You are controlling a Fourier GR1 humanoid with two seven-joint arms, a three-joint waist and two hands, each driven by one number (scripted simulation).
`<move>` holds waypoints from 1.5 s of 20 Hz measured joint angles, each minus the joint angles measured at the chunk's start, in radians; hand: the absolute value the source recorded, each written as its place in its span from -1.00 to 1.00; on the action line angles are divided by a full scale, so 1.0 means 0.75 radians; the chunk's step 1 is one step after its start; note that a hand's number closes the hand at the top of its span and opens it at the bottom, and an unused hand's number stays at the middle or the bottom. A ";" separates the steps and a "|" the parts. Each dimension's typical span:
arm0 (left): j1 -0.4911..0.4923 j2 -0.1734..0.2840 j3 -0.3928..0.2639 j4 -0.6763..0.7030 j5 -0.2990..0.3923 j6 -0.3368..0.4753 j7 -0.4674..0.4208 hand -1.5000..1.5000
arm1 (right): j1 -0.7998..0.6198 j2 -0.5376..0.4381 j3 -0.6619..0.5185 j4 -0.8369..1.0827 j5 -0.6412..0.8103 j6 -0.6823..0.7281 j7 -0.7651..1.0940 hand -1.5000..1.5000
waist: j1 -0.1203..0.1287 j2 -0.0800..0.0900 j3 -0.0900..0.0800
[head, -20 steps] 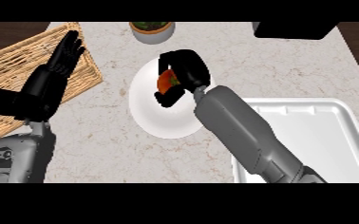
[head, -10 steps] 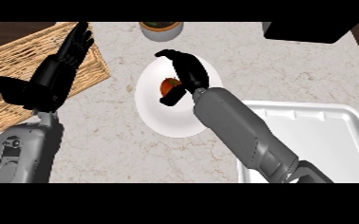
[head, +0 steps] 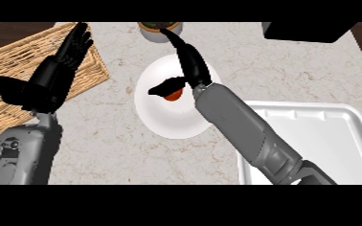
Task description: Pick the tomato from the tray and place it in the plate
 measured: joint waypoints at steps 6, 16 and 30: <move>0.045 0.011 0.033 -0.021 0.004 0.007 -0.003 0.00 | -0.007 -0.009 -0.162 0.080 -0.136 0.063 -0.155 -1.00 | -0.056 -0.012 0.000; 0.112 0.012 0.053 -0.047 -0.004 0.003 -0.035 0.00 | 0.109 -0.246 -0.388 0.161 -0.223 0.391 -0.411 -1.00 | -0.093 -0.020 -0.001; 0.099 0.013 0.078 -0.035 -0.003 -0.011 -0.027 0.00 | 0.144 -0.516 -0.539 0.383 -0.134 0.756 -0.679 -1.00 | -0.092 -0.018 -0.001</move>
